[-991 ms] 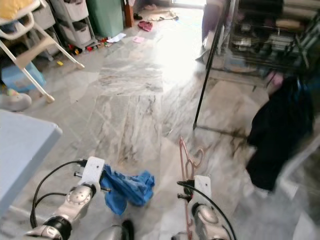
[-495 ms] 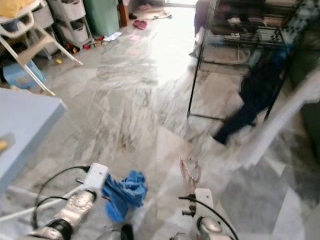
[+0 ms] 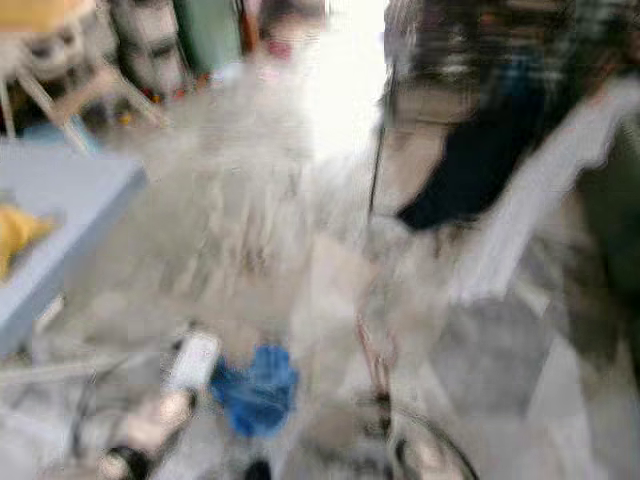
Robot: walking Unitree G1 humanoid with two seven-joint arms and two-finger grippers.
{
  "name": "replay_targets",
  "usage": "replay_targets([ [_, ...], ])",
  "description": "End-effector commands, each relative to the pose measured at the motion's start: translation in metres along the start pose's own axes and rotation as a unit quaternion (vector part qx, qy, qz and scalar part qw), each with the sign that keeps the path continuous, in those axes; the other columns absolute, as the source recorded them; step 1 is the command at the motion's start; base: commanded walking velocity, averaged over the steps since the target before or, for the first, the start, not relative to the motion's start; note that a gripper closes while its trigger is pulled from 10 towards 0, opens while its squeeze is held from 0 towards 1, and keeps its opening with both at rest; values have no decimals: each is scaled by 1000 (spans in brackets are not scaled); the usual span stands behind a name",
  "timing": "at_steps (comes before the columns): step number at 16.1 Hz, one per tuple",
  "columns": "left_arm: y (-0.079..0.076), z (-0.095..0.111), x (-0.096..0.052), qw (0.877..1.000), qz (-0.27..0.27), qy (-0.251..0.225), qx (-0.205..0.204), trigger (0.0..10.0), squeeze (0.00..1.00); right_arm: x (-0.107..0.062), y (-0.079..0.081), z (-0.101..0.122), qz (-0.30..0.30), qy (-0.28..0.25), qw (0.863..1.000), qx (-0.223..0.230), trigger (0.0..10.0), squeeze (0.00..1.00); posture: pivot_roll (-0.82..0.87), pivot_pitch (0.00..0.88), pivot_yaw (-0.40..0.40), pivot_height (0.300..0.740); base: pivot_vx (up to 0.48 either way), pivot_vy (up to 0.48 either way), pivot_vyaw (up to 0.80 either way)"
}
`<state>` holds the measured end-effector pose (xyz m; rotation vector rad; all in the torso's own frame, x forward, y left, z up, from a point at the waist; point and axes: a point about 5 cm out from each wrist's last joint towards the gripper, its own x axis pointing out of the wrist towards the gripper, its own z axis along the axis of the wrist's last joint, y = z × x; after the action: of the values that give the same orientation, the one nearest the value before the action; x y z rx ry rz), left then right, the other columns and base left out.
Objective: Hang hanger
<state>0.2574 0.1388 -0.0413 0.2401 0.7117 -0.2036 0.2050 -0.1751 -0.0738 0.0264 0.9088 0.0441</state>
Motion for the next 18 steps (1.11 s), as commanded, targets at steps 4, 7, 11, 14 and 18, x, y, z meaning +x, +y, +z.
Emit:
replay_targets([
  [4, 10, -14, -3, 999, -7, 28, 27, 10000, 0, 0, 10, -6, 12, 8, 1000, 21, 10000, 0, -152, 130, 66, 740, 0, 0, 0],
  [7, 16, -22, -6, 999, -6, 42, 25, 10000, 0, 1, 12, -6, 18, 10, 1000, 8, 10000, 0, -165, 148, 86, 740, 0, 0, 0],
  [11, 22, -33, -9, 997, -9, 58, 49, 10000, 0, -1, 14, -14, 18, 21, 999, 23, 10000, 0, -171, 150, 93, 740, 0, 0, 0],
  [14, 22, -35, -10, 996, -14, 60, 59, 10000, 0, -1, 17, -20, 26, 36, 999, 8, 10000, 0, -155, 136, 73, 740, 0, 0, 0],
  [18, 22, -37, -11, 996, -18, 63, 65, 10000, 0, -2, 18, -23, 31, 46, 998, -11, 10000, 0, -149, 133, 66, 740, 0, -182, 0],
])
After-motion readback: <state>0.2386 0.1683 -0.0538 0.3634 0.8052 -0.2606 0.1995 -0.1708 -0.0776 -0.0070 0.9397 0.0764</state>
